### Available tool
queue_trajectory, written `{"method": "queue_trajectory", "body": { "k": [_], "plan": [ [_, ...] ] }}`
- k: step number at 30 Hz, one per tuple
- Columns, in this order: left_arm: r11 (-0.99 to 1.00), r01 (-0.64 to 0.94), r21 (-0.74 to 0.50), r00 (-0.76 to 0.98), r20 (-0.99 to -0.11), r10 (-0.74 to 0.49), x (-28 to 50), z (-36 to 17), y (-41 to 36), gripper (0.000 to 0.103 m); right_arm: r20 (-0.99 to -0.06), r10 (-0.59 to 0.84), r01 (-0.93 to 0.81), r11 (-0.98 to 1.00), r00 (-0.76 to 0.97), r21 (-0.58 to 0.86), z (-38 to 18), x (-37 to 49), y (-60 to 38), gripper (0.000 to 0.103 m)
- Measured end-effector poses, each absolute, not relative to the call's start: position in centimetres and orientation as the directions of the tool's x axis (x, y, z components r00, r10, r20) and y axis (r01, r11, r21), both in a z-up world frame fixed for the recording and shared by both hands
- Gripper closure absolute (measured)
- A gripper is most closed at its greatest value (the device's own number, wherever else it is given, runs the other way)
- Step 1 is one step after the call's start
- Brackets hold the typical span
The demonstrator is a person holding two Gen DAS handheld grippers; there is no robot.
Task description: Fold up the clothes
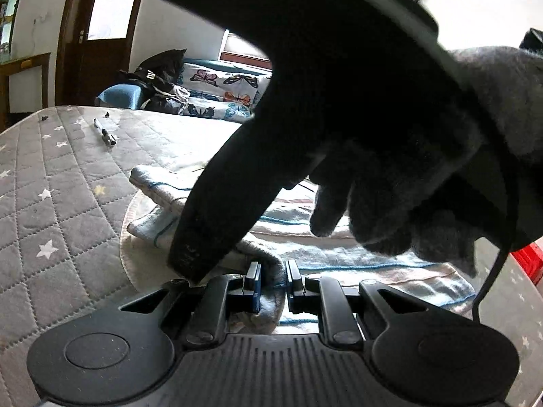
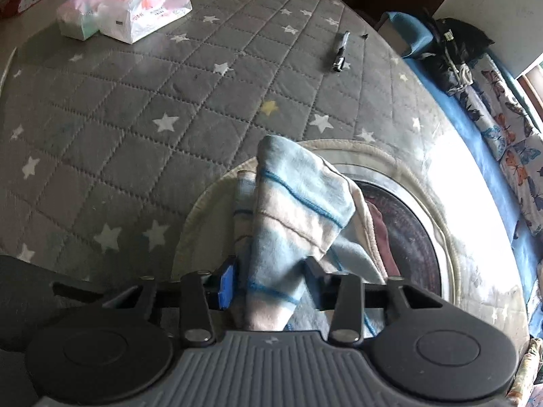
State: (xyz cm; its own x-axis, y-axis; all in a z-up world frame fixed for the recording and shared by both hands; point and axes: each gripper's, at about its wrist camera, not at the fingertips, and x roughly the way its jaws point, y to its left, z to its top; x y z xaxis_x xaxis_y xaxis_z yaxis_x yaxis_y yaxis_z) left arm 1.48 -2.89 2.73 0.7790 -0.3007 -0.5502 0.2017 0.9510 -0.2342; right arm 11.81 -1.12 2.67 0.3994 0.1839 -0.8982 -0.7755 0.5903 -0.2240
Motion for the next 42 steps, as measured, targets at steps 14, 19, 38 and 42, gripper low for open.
{"method": "queue_trajectory", "body": {
  "k": [14, 19, 38, 42],
  "plan": [
    [0.915, 0.306, -0.264, 0.765, -0.503, -0.402, 1.2, 4.5, -2.9, 0.069, -0.769, 0.362, -0.586, 0.81, 0.527, -0.021, 4.3, 11.2, -11.1, 0.095],
    [0.869, 0.402, -0.287, 0.743, -0.452, -0.493, 0.4, 5.8, -3.4, 0.054, -0.698, 0.406, -0.437, 0.887, 0.59, 0.146, 5.0, 11.2, -19.1, 0.096],
    [0.9, 0.372, -0.226, 0.69, -0.582, -0.431, 3.3, 3.7, -6.9, 0.048, -0.57, 0.466, -0.094, 0.823, 0.677, 0.561, -2.4, 9.3, -38.4, 0.06],
    [0.9, 0.378, -0.218, 0.682, -0.592, -0.429, 3.7, 3.3, -7.5, 0.047, -0.54, 0.51, -0.11, 0.787, 0.669, 0.608, -3.0, 9.3, -39.4, 0.054]
  ]
}}
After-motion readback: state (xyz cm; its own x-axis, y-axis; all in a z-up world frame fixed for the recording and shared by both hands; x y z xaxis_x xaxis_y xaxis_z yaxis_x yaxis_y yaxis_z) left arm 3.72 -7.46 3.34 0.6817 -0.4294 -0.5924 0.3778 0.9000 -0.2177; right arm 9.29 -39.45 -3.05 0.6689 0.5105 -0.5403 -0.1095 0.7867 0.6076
